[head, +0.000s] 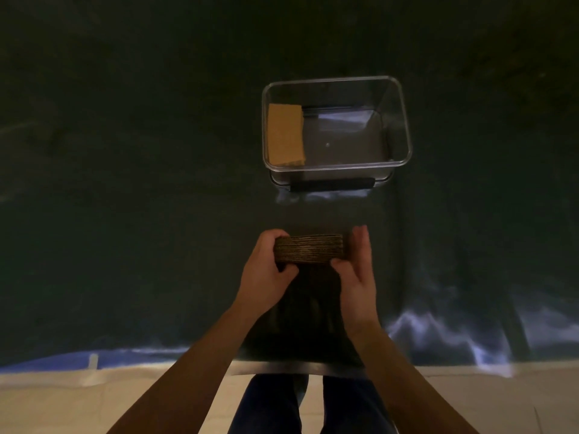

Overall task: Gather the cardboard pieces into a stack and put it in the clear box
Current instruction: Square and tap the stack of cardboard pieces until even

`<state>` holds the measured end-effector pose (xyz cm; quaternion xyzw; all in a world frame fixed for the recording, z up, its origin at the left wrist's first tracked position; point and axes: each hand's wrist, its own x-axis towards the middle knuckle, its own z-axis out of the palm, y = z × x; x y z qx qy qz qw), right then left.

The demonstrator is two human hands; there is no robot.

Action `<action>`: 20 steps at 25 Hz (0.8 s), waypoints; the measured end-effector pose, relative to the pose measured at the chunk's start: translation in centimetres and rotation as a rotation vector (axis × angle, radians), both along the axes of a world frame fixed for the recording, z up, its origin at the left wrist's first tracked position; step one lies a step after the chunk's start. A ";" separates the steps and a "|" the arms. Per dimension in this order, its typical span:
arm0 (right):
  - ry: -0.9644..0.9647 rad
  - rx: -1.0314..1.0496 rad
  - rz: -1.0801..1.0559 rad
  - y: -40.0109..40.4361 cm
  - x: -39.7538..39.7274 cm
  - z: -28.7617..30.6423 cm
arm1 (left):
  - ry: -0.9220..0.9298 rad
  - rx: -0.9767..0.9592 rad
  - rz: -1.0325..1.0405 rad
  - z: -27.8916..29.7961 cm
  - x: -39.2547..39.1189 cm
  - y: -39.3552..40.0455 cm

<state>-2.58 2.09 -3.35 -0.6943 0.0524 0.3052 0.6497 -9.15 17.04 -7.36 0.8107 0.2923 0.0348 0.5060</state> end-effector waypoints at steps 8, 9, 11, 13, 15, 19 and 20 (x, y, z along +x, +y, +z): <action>-0.084 -0.122 0.274 -0.2 0.7 -0.9 | -0.009 0.023 0.052 0.2 0.2 -0.4; -0.122 -0.172 0.325 -0.3 0.9 -0.8 | -0.012 0.017 0.041 0.3 0.2 -0.3; -0.305 -0.363 0.428 -0.3 1.8 -0.5 | -0.006 0.019 0.009 0.3 0.2 -0.1; -0.669 -0.594 0.574 -0.4 2.8 -0.5 | 0.002 0.025 -0.015 0.3 0.2 0.1; -0.870 -0.702 0.730 -0.5 3.9 -0.5 | 0.012 0.035 -0.037 0.4 0.2 0.4; -0.798 -0.732 0.815 -0.5 5.8 -0.8 | 0.016 0.136 -0.135 0.8 -0.1 1.5; -0.787 -0.723 0.817 -0.5 6.2 -0.9 | 0.028 0.164 -0.157 1.1 0.0 1.8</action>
